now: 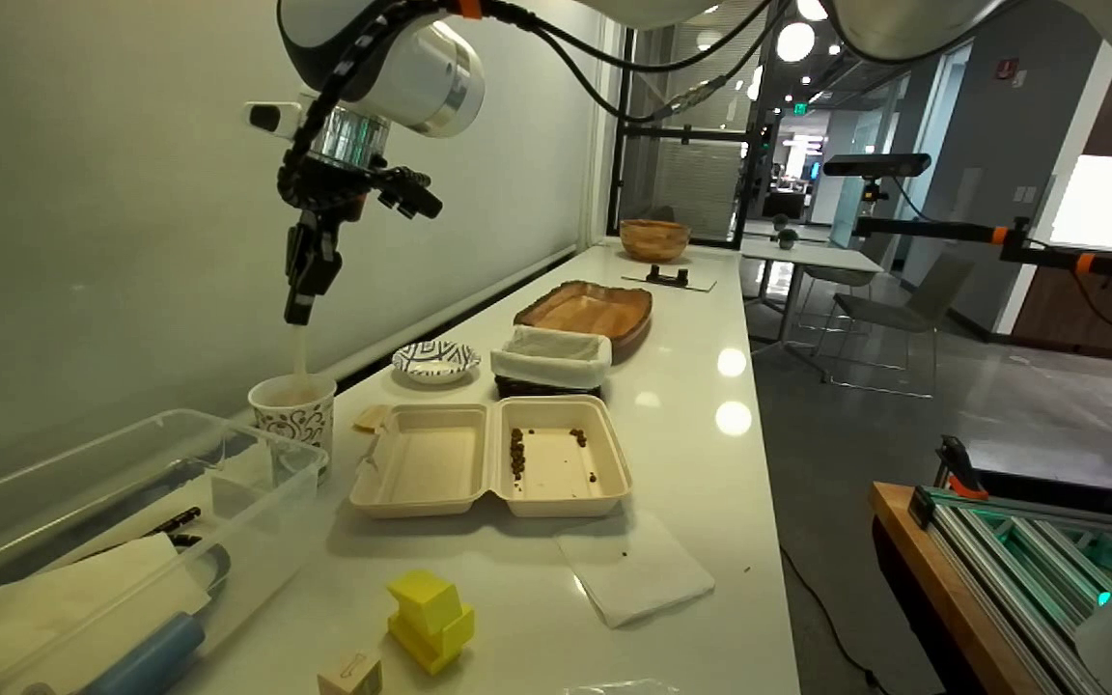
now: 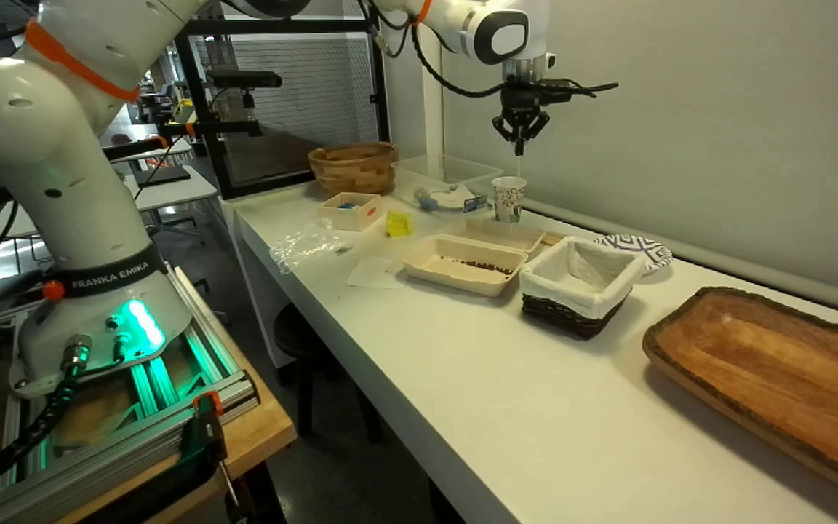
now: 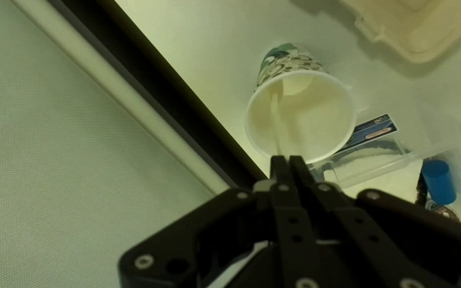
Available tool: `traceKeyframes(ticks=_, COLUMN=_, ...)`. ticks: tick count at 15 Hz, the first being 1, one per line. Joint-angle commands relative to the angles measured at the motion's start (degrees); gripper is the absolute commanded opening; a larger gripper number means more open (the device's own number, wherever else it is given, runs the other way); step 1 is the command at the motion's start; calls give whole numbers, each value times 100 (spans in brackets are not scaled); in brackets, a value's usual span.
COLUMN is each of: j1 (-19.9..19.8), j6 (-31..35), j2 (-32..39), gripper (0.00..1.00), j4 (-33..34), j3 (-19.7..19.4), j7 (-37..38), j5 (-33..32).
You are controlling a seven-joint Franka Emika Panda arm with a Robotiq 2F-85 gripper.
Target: Stir the contents of the paper cup with the plastic spoon
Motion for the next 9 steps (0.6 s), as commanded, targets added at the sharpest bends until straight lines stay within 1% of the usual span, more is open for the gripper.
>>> traceKeyframes(ticks=1, j1=-54, j6=26, j2=-32, gripper=1, j4=-145, j3=114, j7=-178, j5=134)
traceKeyframes(ticks=9, j1=-49, j6=-192, j2=-50, gripper=1, j4=-236, j3=164, j7=-208, j5=132)
